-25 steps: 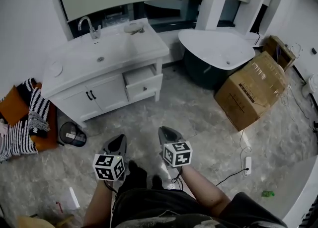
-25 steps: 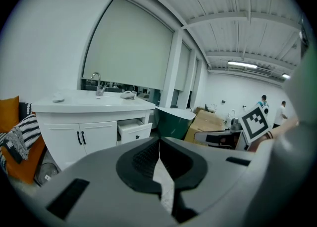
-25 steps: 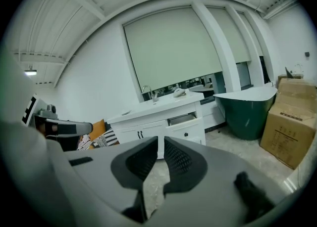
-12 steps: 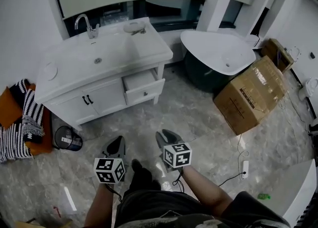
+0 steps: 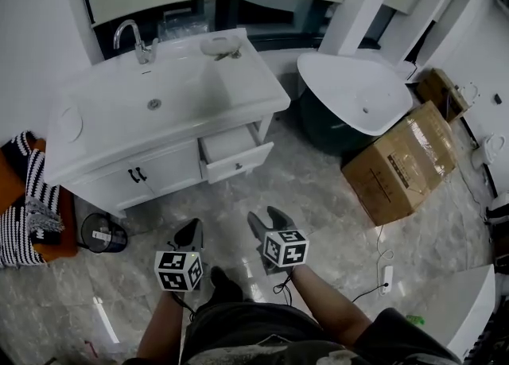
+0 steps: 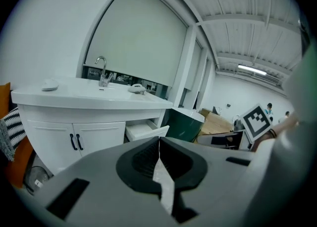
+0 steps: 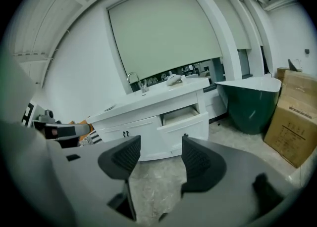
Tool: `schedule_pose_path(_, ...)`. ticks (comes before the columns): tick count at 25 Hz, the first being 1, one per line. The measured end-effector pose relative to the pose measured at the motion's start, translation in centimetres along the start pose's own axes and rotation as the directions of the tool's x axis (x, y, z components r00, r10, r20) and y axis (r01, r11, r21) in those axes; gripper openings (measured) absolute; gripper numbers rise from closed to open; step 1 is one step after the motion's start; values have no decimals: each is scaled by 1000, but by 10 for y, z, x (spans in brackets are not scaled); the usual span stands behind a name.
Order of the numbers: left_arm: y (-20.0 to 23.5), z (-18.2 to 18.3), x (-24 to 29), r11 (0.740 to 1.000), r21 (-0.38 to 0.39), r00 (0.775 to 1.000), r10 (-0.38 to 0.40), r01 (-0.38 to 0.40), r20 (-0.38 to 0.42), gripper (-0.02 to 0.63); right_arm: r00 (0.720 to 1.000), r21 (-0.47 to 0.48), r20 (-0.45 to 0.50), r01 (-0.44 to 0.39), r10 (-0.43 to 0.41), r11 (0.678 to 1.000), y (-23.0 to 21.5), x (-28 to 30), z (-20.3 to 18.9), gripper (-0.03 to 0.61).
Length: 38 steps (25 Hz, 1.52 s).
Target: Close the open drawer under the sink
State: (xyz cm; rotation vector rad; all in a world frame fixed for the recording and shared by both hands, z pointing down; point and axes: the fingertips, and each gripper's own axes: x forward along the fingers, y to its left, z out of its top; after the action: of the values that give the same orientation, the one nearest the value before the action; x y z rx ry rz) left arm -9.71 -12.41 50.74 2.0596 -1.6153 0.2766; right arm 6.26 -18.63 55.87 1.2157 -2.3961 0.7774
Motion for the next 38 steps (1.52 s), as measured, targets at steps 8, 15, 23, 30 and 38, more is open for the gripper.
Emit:
schedule_pose_path(8,45,0,34,1000,-18,999,-3,2,-46,15,998,-73,-1,58,-58,996,-9,43,8,242)
schedule_pose_path(15,57,-10,51,1000,-13,996,3,-4,-84,15,987,-100,-5,160,-161,982,-42,63,7,233)
schedule_pose_path(23,68,-12,88,998,-18,993,59,-61,-106,15,985,-69,-11,173,-174,983,-81,109,8,166)
schedule_pose_path(30,75,-10,126,995,-23,989,89,-93,-120,15,991,-121,-112,61,-74,991,-83,175,-4,186)
schedule_pose_path(38,113,-25,157,972,-117,973,189,-204,-132,15,980,-172,-161,88,-116,981,-112,231,-16,215)
